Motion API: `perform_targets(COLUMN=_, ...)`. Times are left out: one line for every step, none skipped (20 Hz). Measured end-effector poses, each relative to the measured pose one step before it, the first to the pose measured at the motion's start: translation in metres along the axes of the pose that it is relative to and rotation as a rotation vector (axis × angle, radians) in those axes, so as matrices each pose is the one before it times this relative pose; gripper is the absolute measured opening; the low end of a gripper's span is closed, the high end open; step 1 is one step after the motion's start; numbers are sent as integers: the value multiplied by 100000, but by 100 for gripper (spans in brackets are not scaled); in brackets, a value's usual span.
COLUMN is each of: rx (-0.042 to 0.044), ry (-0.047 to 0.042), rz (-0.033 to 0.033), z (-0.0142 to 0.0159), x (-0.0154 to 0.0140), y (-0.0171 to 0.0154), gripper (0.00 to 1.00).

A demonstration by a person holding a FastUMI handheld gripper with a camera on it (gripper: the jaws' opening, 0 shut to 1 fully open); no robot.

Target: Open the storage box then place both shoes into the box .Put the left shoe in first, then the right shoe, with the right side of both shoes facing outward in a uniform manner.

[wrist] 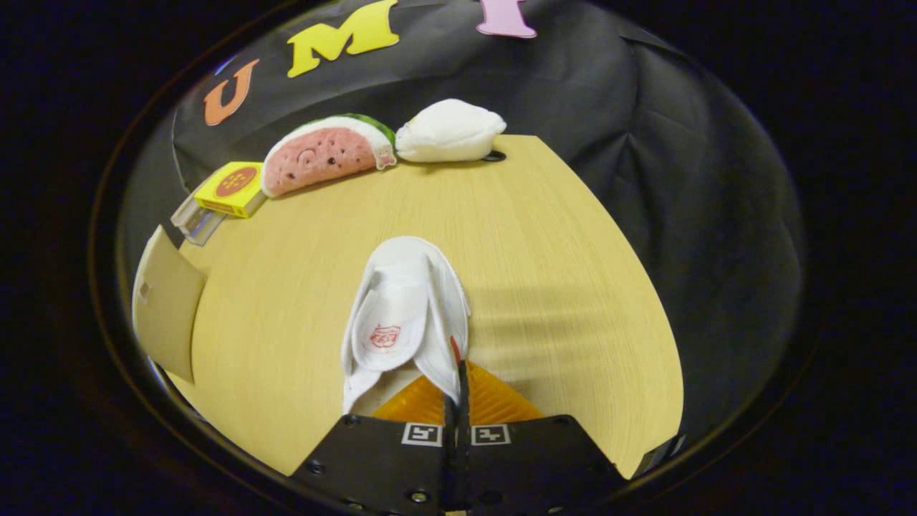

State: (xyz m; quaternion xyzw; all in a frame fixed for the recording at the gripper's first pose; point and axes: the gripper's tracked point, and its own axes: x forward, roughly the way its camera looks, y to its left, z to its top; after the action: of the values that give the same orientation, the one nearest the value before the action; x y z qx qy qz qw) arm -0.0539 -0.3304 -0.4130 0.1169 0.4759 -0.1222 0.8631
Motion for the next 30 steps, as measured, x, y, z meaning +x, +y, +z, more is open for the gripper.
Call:
perform_targets(rx=4180, ry=-584, rz=-492, z=292, x=-354, y=71, gripper=0)
perform_targets(rx=2995, ry=-280, rz=-36, z=70, x=-433, y=307, gripper=0)
perform_targets(rx=3059, ry=-579, rz=90, z=-91, x=-658, y=342, gripper=0)
perform_targets(rx=3085, ry=-494, rz=144, z=143, x=-635, y=578, gripper=0)
perform_targets(rx=2423, ry=-583, rz=202, z=56, x=-618, y=626, gripper=0)
perform_targets(rx=1733, ry=-743, rz=71, z=-32, x=-688, y=641, gripper=0)
perform_targets(rx=1299, ry=-823, rz=210, z=-97, x=-807, y=732, gripper=0)
perform_targets(rx=705, ry=-582, rz=310, z=-268, x=-635, y=720, gripper=0)
perform_targets(rx=1223, ry=-1111, rz=340, z=-48, x=-1001, y=929, gripper=0)
perform_targets(rx=1392, ry=-595, rz=613, z=-262, x=-832, y=1172, gripper=0)
perform_targets(rx=1832, ry=-806, rz=509, z=-53, x=-960, y=1070, gripper=0)
perform_targets(rx=1945, ry=-794, rz=726, z=-60, x=-1052, y=1291, gripper=0)
perform_targets(rx=1646, ry=-1043, rz=459, z=-28, x=-952, y=1421, gripper=0)
perform_targets(rx=933, ry=-1489, rz=224, z=-27, x=-1288, y=1622, gripper=0)
perform_targets(rx=326, ry=-1648, rz=-62, z=56, x=-906, y=1509, gripper=0)
perform_targets(rx=-375, ry=-1910, rz=149, z=-308, x=-1130, y=1552, gripper=0)
perform_targets(rx=143, ry=-1486, rz=374, z=-9, x=-931, y=1738, gripper=0)
perform_targets(rx=371, ry=-1542, rz=618, z=-94, x=-1009, y=2127, gripper=0)
perform_targets(rx=1015, ry=-1616, rz=949, z=-93, x=-1087, y=2345, gripper=0)
perform_targets(rx=775, ry=-1255, rz=678, z=-152, x=-900, y=2032, gripper=0)
perform_targets(rx=864, ry=-1683, rz=632, z=-342, x=-1005, y=2494, gripper=0)
perform_targets(rx=236, ry=-1195, rz=695, z=-321, x=-725, y=2110, gripper=0)
perform_targets(rx=-512, ry=-1055, rz=1248, z=-568, x=-622, y=2364, gripper=0)
perform_targets(rx=-424, ry=-685, rz=1706, z=-595, x=-631, y=2361, gripper=0)
perform_targets(rx=147, ry=-463, rz=1769, z=-536, x=-531, y=2259, gripper=0)
perform_targets(rx=1432, ry=-191, rz=2260, z=-61, x=-15, y=2793, gripper=0)
perform_targets(rx=2807, ry=-52, rz=2306, z=-658, x=-46, y=2112, gripper=0)
perform_targets(rx=2390, ry=251, rz=2099, z=-790, x=-11, y=1989, gripper=0)
perform_targets(rx=1195, ry=123, rz=1740, z=-839, x=170, y=1593, gripper=0)
perform_targets(rx=307, ry=-91, rz=1244, z=-929, x=260, y=1652, gripper=0)
